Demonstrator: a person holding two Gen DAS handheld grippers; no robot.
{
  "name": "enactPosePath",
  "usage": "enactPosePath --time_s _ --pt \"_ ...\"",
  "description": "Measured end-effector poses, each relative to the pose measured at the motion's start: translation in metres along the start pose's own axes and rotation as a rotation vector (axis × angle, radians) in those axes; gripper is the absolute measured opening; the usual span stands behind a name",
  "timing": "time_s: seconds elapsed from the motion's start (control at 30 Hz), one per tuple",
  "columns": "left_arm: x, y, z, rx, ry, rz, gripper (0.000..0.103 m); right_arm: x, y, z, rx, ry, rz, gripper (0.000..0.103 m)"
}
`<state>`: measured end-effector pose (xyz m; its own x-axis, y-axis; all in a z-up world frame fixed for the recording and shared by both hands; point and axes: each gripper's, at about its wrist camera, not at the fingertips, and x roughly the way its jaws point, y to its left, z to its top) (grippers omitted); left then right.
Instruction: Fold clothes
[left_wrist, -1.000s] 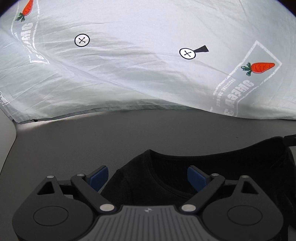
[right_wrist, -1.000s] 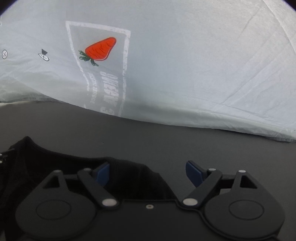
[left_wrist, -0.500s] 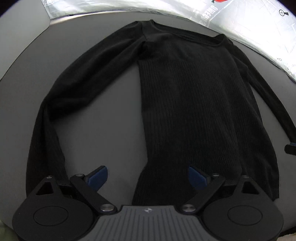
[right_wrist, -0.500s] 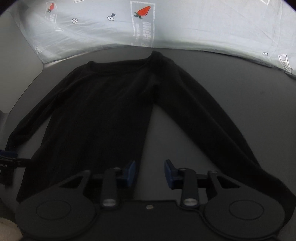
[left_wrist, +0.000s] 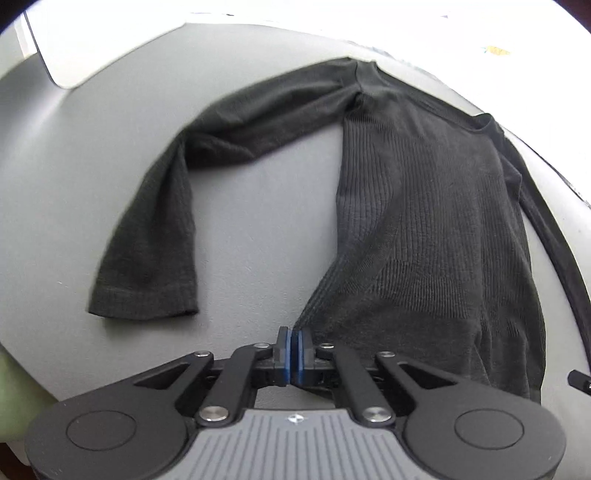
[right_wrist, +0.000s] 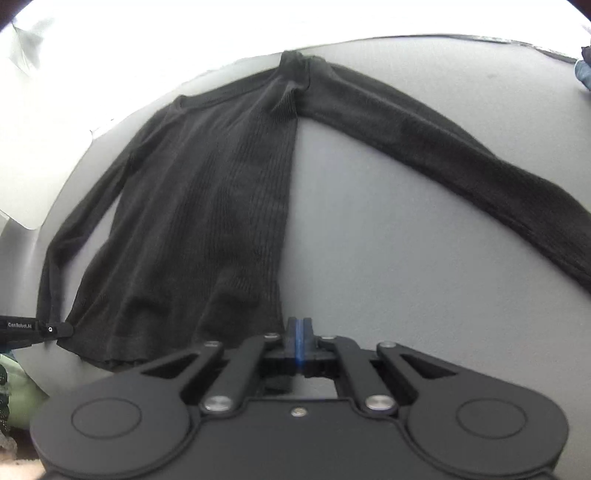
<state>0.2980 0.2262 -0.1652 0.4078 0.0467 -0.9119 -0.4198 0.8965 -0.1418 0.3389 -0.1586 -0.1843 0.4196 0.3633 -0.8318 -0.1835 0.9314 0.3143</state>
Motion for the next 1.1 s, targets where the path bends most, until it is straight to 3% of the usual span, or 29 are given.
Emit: enactPosePath --time_s 0.07,0.2,0.27,0.3,0.37,0.53,0.6,0.67,0.73,0.8,0.83,0.87,0.9,0.93,0.97,1.1 --pt "-0.003 0.002 -0.005 0.0 -0.01 -0.001 0.004 0.0 -0.004 -0.001 0.009 0.001 -0.001 0.0" --pt "0.008 0.0 -0.013 -0.02 0.009 0.022 0.004 0.03 0.0 -0.01 0.0 0.082 0.038 0.021" --pt "0.011 -0.001 -0.01 -0.013 0.012 0.032 0.004 0.036 0.007 -0.018 -0.012 0.073 0.026 0.034" --pt "0.011 -0.001 -0.009 -0.011 0.01 0.036 0.004 0.039 0.011 -0.019 -0.019 0.058 0.017 0.032" --pt "0.009 0.0 -0.007 0.003 0.008 0.034 0.004 0.039 0.017 -0.019 -0.04 0.028 0.033 0.001" --pt "-0.017 0.005 -0.001 0.058 -0.042 0.059 0.004 0.005 0.02 -0.013 -0.056 -0.024 -0.007 0.002" --pt "-0.02 0.007 -0.001 0.07 -0.033 0.075 0.004 -0.013 0.011 -0.01 -0.029 -0.04 0.0 0.002" --pt "-0.007 0.009 -0.002 0.07 -0.003 0.097 0.006 -0.014 0.003 -0.011 -0.039 -0.002 0.0 0.002" --pt "0.01 0.006 -0.004 0.088 0.055 0.133 0.01 0.001 -0.002 -0.014 -0.024 0.043 -0.034 0.004" --pt "0.014 0.002 -0.006 0.122 0.082 0.149 0.015 0.002 -0.014 -0.015 0.037 0.028 -0.079 0.008" --pt "0.01 -0.001 -0.007 0.132 0.065 0.138 0.019 -0.005 -0.025 -0.015 0.098 -0.006 -0.082 0.017" --pt "0.005 -0.003 -0.009 0.142 0.048 0.127 0.029 -0.013 -0.037 -0.014 0.168 -0.055 -0.091 0.025" --pt "0.0 -0.005 -0.01 0.147 0.025 0.117 0.043 -0.023 -0.05 -0.014 0.23 -0.117 -0.113 0.042" --pt "-0.004 -0.007 -0.012 0.149 0.01 0.115 0.048 -0.031 -0.064 -0.014 0.269 -0.173 -0.169 0.049" --pt "-0.005 -0.011 -0.013 0.151 0.005 0.122 0.054 -0.039 -0.077 -0.014 0.304 -0.228 -0.231 0.049" --pt "-0.006 -0.026 -0.015 0.157 0.028 0.141 0.054 -0.046 -0.133 -0.005 0.396 -0.296 -0.5 0.049"
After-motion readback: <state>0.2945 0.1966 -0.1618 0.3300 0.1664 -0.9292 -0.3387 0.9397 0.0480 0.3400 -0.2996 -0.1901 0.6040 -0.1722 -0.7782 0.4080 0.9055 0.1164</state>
